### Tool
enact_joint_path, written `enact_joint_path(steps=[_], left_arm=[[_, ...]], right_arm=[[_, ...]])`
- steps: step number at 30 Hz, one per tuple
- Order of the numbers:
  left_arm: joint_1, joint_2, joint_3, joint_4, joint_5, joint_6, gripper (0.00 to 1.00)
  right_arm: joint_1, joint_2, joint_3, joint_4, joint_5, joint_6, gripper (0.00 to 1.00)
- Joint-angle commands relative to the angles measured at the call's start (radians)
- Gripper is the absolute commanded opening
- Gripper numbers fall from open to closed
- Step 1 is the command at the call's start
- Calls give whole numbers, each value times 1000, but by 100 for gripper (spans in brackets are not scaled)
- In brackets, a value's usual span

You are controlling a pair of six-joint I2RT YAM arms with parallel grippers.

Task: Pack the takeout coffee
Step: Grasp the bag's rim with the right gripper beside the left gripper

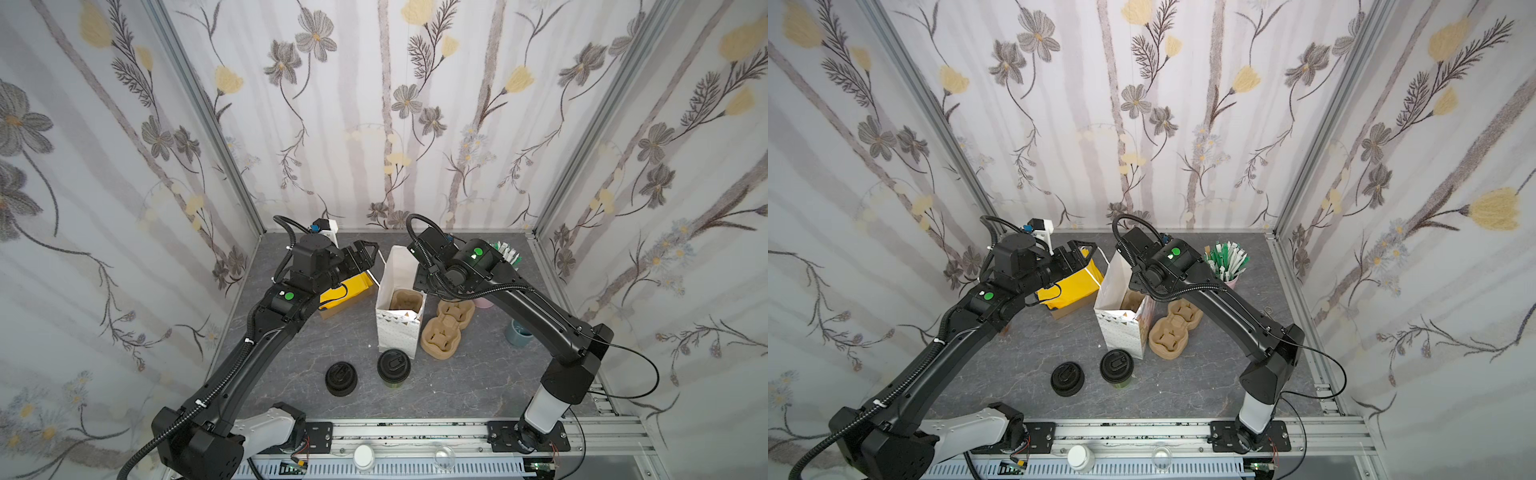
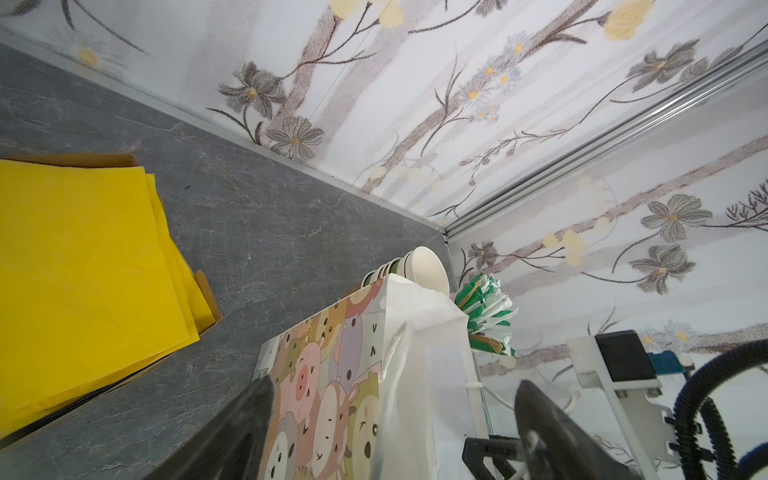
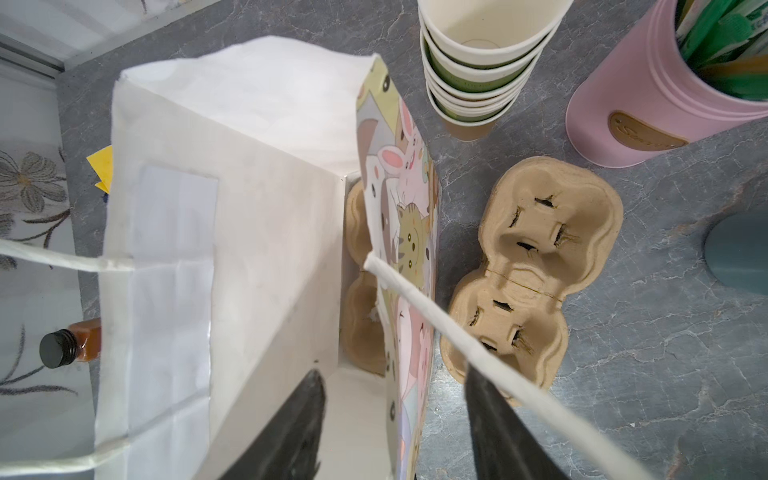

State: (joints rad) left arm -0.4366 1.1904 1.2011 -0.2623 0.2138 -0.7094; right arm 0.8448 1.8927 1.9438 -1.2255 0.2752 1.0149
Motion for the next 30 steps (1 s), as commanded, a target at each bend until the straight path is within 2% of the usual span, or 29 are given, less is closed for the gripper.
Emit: enact_joint_path(steps=[1,6,13,17,27,30], left_arm=[[3,20,31,-28,30,33,90],[3,63,75,-65,48,48,86],[7,96,124,-137,27,56,66],[13,111,146,-182,35,66,53],[35,131,146,-216,78,70,28],[39,122,153,-216,90,84,27]], right_arm=[[-13,12,-11,65,-4,-15,44],[-18,22,-20,83,-21,-38,24],[-57,33,-22,102,-47,-93,6],[-59,30,-21,133,-55,-144,0],[-79,11,-50,235,-99,-240,0],[-84,-9,-76,305,-99,-281,0]])
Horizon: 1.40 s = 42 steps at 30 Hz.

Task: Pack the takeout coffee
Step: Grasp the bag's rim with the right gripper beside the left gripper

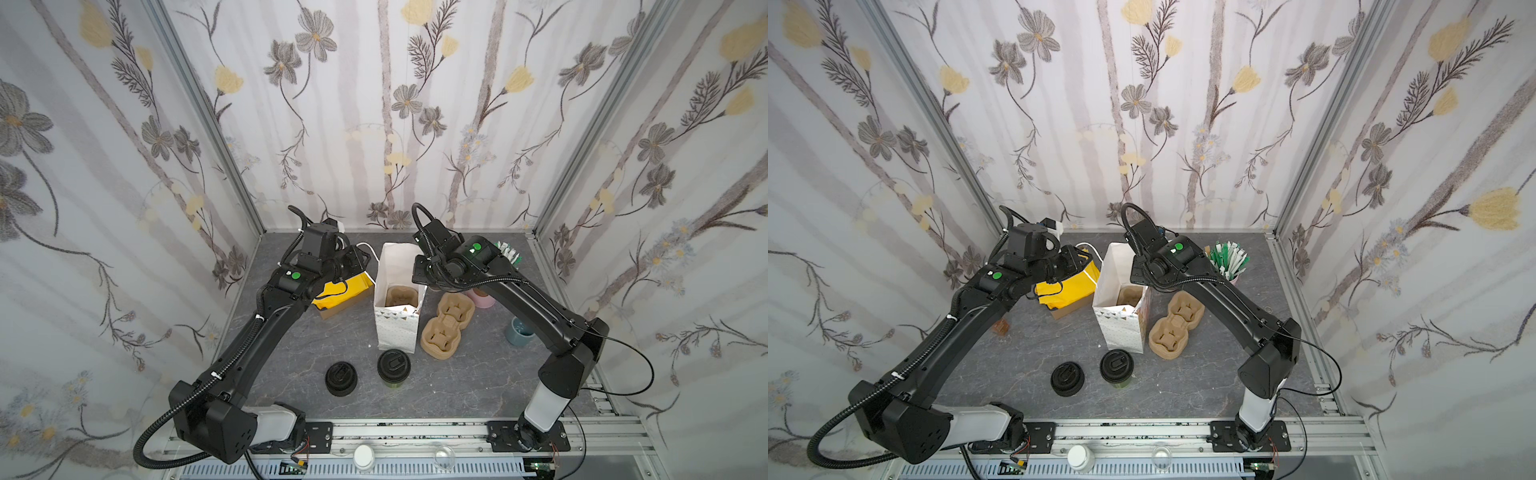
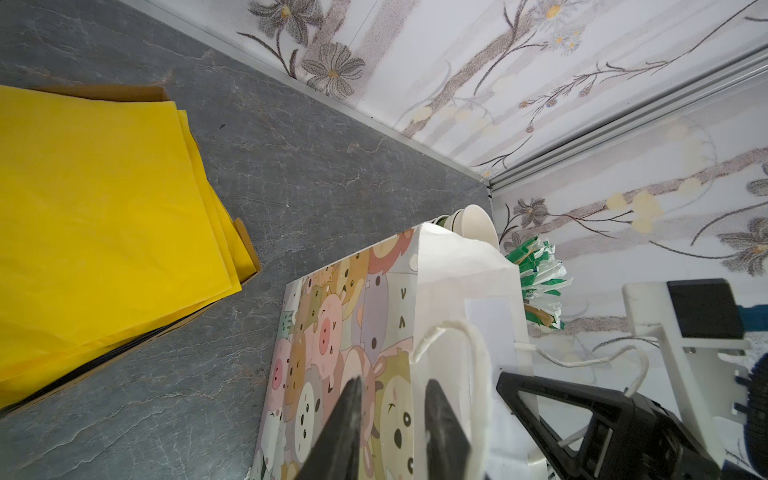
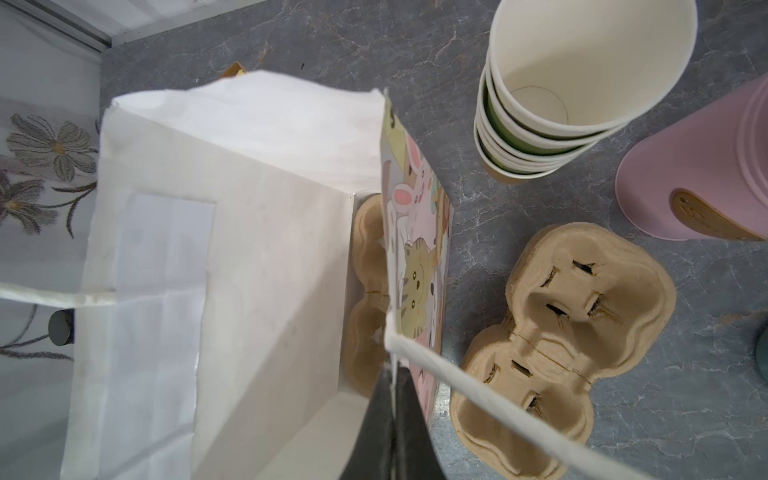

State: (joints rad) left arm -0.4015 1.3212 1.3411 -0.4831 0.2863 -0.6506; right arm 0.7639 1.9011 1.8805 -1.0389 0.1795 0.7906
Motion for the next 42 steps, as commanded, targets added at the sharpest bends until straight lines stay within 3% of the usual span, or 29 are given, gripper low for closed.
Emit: enact_joint_path(steps=[1,5,10,14,19,22,30,38,39,41,42], left_arm=[[6,-15,14,5,19,32,30],[13,-32,15,6,10,46,37],[23,-32,21,6,19,69,35],[25,-40,-1,6,46,78,26],[27,-58,-33,6,100,86,2],[27,-89,-40,9,133,90,0],[27,-79,-40,24,213,64,0],[28,-82,-39,46,229,-9,0],[29,-82,-39,46,233,-17,6],[30,-86,-40,46,233,-26,32],[30,-90,-40,46,227,-28,36]], right_arm=[[-4,-25,-22,148,1,-81,0],[-4,-62,-72,262,12,-166,0],[-4,-111,-167,377,9,-231,0],[-4,-158,-254,467,-1,-255,0],[-6,-222,-373,584,-16,-272,0],[-7,-240,-408,618,-29,-280,0],[-14,-228,-397,583,-68,-286,0],[-29,-162,-286,339,-169,-205,0],[-30,-154,-273,312,-185,-195,0],[-32,-135,-245,266,-208,-181,0],[-35,-129,-238,252,-213,-179,0]])
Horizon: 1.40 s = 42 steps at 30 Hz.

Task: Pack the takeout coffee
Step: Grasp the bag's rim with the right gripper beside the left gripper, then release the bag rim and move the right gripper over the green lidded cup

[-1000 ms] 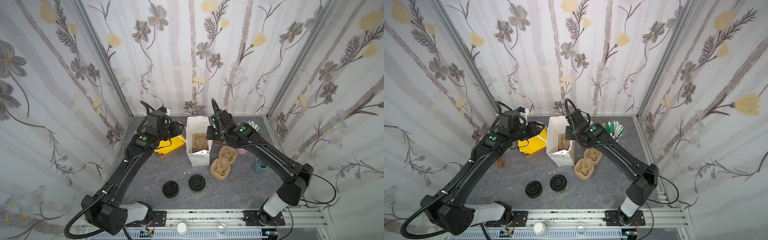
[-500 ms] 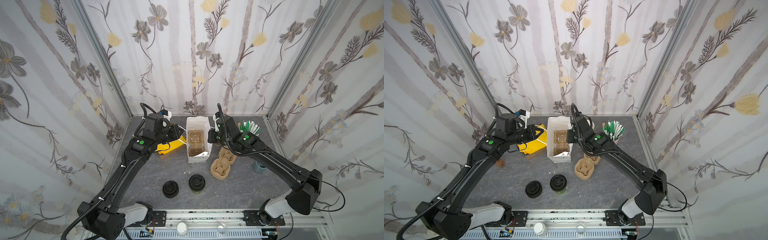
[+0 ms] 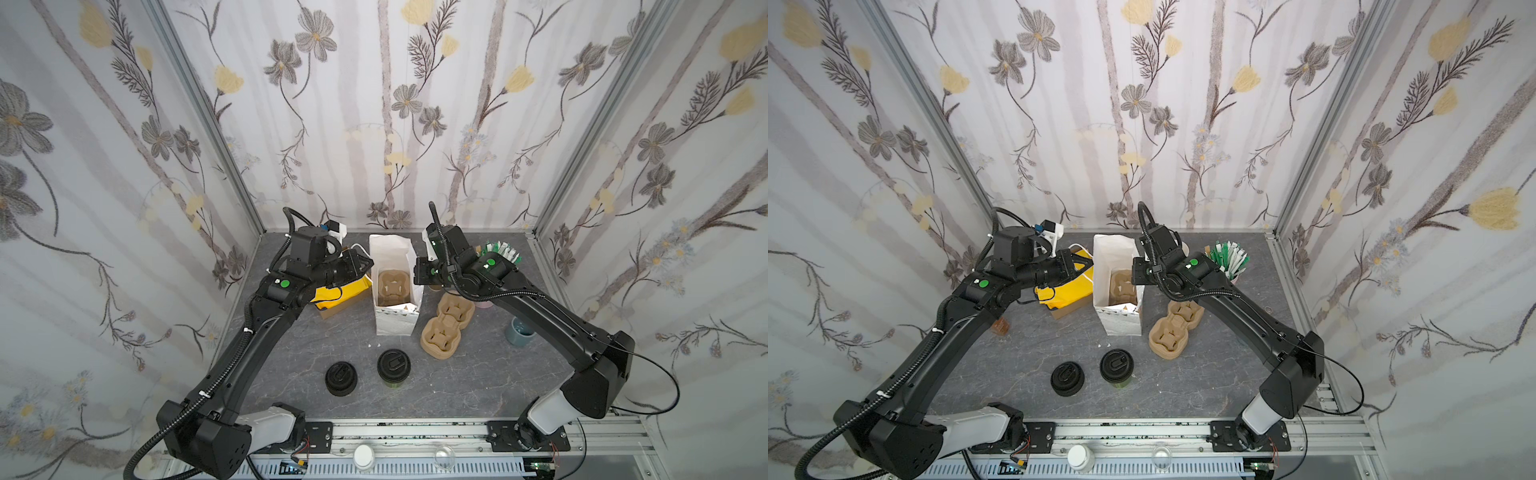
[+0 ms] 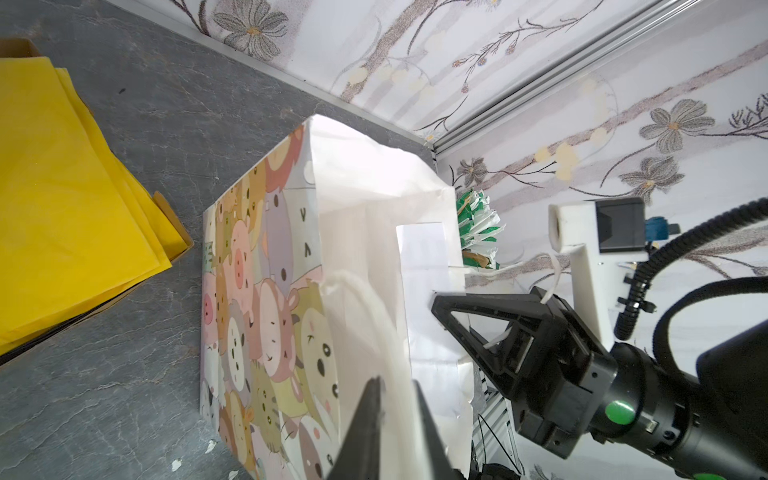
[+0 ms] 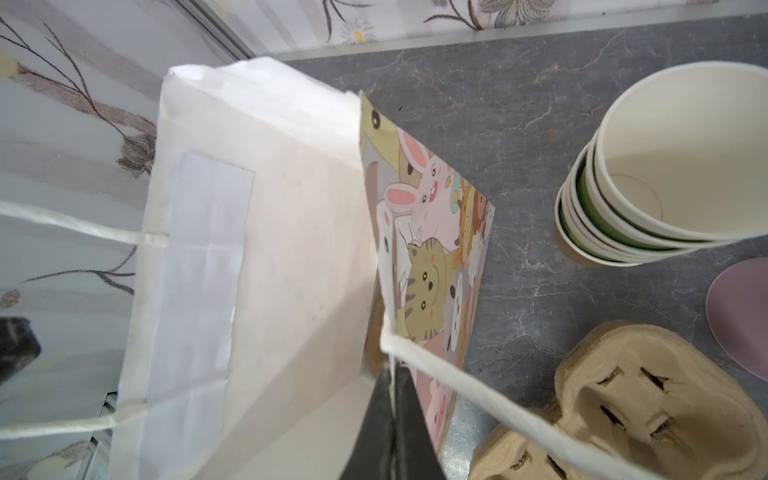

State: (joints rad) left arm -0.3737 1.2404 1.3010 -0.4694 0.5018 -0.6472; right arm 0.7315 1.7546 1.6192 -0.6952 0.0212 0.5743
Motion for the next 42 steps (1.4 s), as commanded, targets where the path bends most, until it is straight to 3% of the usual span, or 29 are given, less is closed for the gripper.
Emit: enact_joint_path(steps=[1,4,7,12,18,21,28,31,35,42], left_arm=[[2,-13,-13,32,1,-33,43],[8,-26,-37,32,-42,-43,64],[14,-40,-43,32,-89,-55,74],[31,-65,-65,32,-171,-95,78],[34,-71,-61,32,-188,-111,79],[35,-70,-56,32,-185,-112,79],[34,-75,-51,35,-195,-111,80],[34,-86,-53,42,-213,-110,80],[34,-115,-63,57,-256,-117,81],[34,-194,-129,86,-344,-145,82]], right_arm=[[-6,22,30,-101,-55,38,0],[-26,42,60,-114,-47,31,0],[-47,75,107,-143,-46,-2,0],[-72,125,162,-184,-57,-61,0],[-84,184,255,-249,-57,-89,1],[-83,197,275,-271,-43,-89,16],[-81,170,318,-306,-10,-62,75],[-77,131,329,-311,3,-31,92],[-65,68,343,-333,6,21,98],[72,-41,365,-446,166,195,97]])
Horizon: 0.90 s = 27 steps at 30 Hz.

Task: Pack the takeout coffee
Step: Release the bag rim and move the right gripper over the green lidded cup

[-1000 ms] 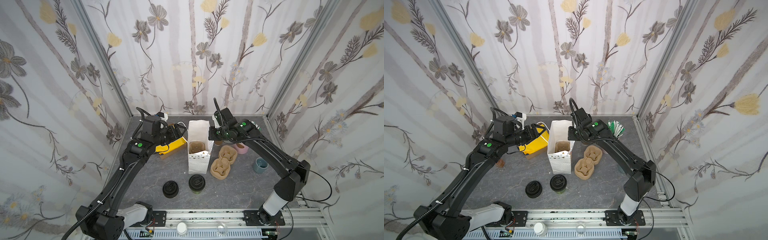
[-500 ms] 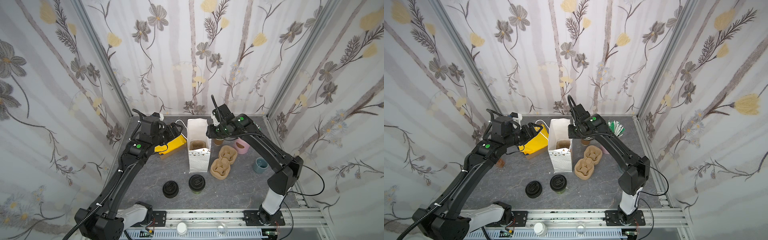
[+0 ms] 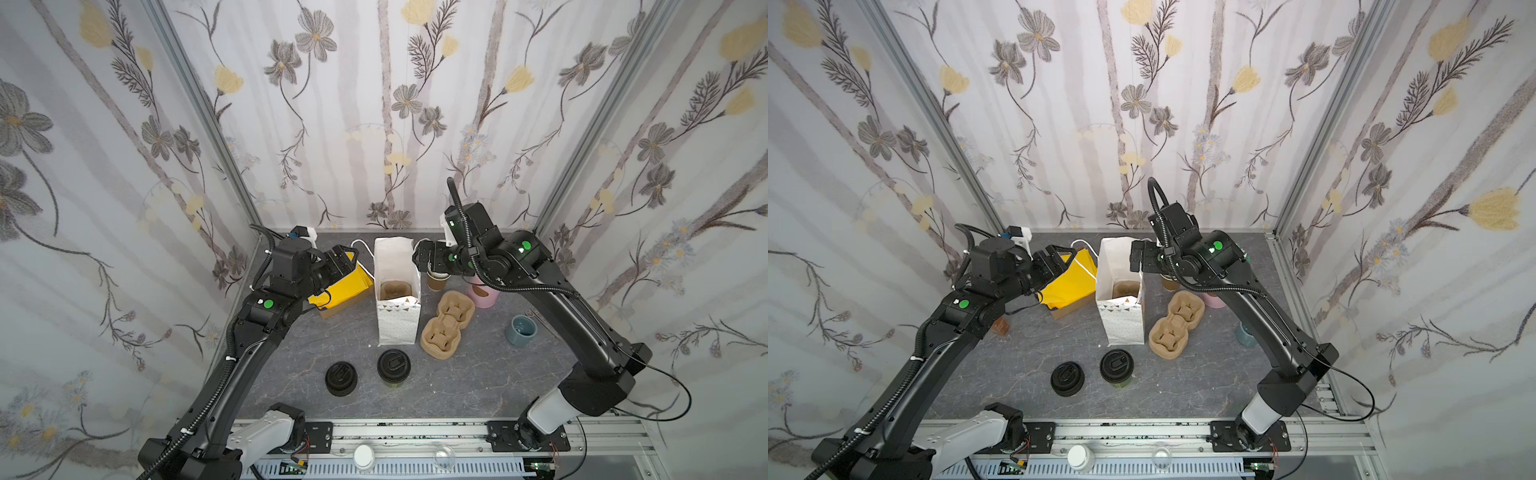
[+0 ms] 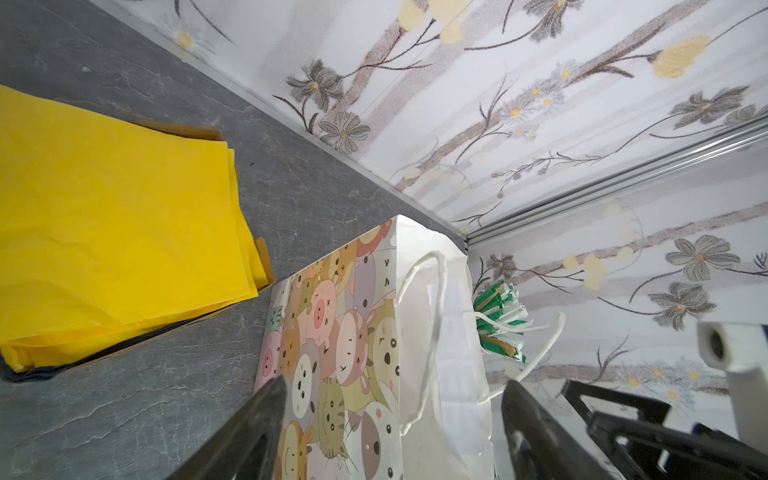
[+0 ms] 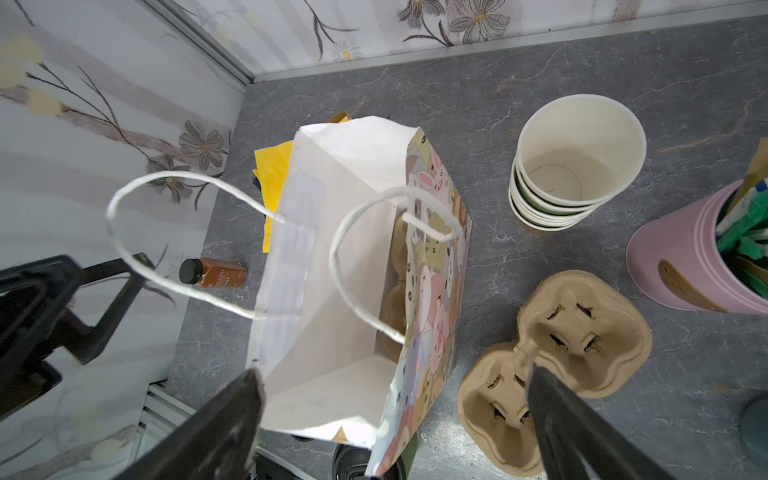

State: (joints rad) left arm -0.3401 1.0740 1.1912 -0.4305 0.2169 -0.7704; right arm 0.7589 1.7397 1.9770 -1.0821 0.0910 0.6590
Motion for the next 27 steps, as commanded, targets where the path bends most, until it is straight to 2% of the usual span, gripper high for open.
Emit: enact_joint_path(steps=[1,8,12,14,17,21,27], left_arm=[[1,-46,-33,51,-72,-28,82],[2,-209,-170,61,-167,-63,82],[1,-314,-272,60,-182,-103,82],[2,-373,-329,59,-181,-136,81],[1,-468,-395,58,-180,-170,80],[0,-567,-448,49,-186,-169,79],[1,-621,-482,17,-215,-161,78]], right_arm=[[93,-37,6,-83,120,153,95],[394,-39,-9,-231,266,458,88],[553,9,-38,-273,305,629,87],[611,47,-60,-273,288,707,88],[651,113,-71,-272,228,785,89],[687,186,-73,-252,206,865,92],[666,282,-98,-273,127,934,92]])
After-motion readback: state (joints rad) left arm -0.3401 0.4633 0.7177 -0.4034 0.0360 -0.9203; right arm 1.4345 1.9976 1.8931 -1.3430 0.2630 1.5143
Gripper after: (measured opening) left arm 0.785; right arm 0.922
